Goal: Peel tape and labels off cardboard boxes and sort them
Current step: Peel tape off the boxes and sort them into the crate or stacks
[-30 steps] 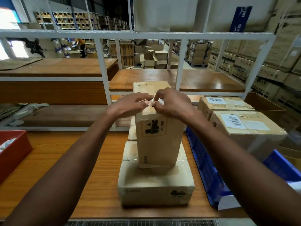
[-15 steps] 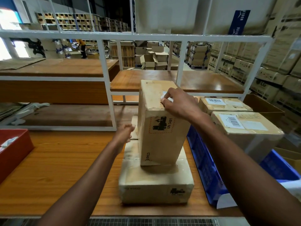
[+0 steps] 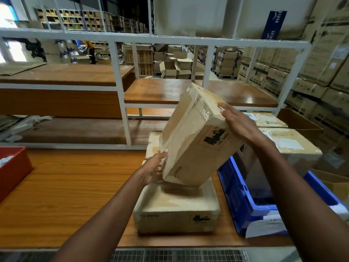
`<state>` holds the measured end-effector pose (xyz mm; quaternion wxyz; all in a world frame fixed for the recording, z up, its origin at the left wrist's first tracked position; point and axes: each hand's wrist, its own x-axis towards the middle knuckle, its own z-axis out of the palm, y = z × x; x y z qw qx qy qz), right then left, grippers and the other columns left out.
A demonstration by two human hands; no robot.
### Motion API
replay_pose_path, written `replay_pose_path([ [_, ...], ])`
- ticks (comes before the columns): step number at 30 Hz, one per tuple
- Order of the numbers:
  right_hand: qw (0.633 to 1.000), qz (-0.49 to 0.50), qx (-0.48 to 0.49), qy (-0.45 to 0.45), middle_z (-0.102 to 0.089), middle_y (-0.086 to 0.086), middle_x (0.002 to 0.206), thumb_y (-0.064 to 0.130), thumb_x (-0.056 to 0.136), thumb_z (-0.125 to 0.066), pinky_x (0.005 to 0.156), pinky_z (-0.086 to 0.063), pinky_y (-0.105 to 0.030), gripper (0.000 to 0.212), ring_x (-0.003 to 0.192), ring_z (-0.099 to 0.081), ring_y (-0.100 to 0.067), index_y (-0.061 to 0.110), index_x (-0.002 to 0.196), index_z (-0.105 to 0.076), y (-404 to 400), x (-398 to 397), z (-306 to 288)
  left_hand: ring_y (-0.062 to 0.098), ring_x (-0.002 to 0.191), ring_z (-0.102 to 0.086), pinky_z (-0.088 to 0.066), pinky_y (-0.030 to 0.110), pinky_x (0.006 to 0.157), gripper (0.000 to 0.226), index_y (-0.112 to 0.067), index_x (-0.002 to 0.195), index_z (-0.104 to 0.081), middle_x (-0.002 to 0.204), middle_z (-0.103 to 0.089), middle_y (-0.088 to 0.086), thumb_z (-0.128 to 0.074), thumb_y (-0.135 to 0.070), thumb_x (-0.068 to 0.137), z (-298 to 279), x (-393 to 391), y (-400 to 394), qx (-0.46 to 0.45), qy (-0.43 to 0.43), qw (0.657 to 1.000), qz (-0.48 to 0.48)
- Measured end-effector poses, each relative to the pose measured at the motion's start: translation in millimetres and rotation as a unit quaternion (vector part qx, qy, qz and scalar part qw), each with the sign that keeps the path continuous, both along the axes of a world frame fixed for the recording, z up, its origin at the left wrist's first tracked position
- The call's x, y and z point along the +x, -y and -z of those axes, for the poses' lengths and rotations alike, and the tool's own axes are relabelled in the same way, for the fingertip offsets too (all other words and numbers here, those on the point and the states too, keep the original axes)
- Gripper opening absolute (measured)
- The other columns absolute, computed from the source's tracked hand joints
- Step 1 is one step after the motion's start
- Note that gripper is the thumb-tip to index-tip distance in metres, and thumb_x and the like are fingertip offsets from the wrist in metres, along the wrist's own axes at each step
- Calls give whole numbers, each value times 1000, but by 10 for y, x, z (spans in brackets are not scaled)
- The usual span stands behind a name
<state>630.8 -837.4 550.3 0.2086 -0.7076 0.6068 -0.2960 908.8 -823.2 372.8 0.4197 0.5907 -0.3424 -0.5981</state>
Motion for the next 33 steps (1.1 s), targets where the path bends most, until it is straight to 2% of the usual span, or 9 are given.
replay_pose_path([
  [4,996,10,15,90,-62,-1,143,67,98,-28,104,-47,-53,52,118,-61,-26,54,143,-52,27,-190,91,27,89,-73,-61,44,74,36,-8,129,-64,107,-77,13,-64,-31,101,-110,-70,-42,-63,-21,997,-48],
  [7,985,-1,29,171,-76,0,106,63,106,-23,80,-50,-41,55,95,-70,-21,37,118,-70,-54,-279,167,24,85,-72,-59,36,62,34,-9,132,-58,109,-75,13,-59,-28,104,-384,31,-110,-140,-32,986,-83],
  [9,972,-18,59,228,-79,-1,100,64,107,-19,78,-48,-38,60,95,-73,-21,35,115,-71,-75,-310,332,23,89,-71,-57,35,64,38,-13,138,-52,115,-73,12,-57,-30,105,-565,152,-175,-176,-12,981,-82],
  [13,910,-13,123,396,-75,-12,120,75,100,-28,94,-54,-53,69,113,-72,-32,30,134,-67,-58,-268,828,20,95,-72,-56,32,68,46,-28,150,-46,125,-73,7,-50,-31,104,-773,358,-336,-231,4,973,-25],
  [16,887,6,139,441,-73,-16,123,70,101,-33,99,-55,-55,68,115,-71,-35,21,136,-66,-110,-152,1214,25,107,-71,-58,35,75,49,-38,155,-40,130,-71,3,-44,-30,106,-757,428,-421,-251,16,968,1],
  [20,878,52,155,450,-75,-19,115,65,103,-33,98,-52,-53,65,113,-69,-41,17,126,-71,-162,-14,1555,27,114,-70,-56,42,83,44,-41,149,-47,131,-70,2,-43,-29,107,-605,476,-465,-247,32,968,-11],
  [24,880,36,171,443,-78,-6,110,72,100,-33,74,-52,-33,67,98,-71,-24,25,128,-72,-202,44,1709,27,119,-68,-55,46,91,41,-42,146,-50,131,-71,0,-44,-30,108,-382,510,-491,-233,43,971,-25],
  [27,883,19,154,443,-76,-1,122,71,100,-32,91,-52,-38,62,111,-72,-19,32,132,-70,-241,65,1746,24,128,-62,-49,53,105,45,-45,146,-50,138,-67,-4,-53,-41,101,-246,530,-515,-228,47,972,-35],
  [33,895,63,61,437,-72,-1,118,46,106,-50,84,-52,-35,38,111,-68,-21,21,130,-64,-357,110,1788,15,130,-59,-43,56,113,60,-50,144,-51,138,-65,-15,-60,-66,87,-136,542,-514,-203,87,973,-71],
])
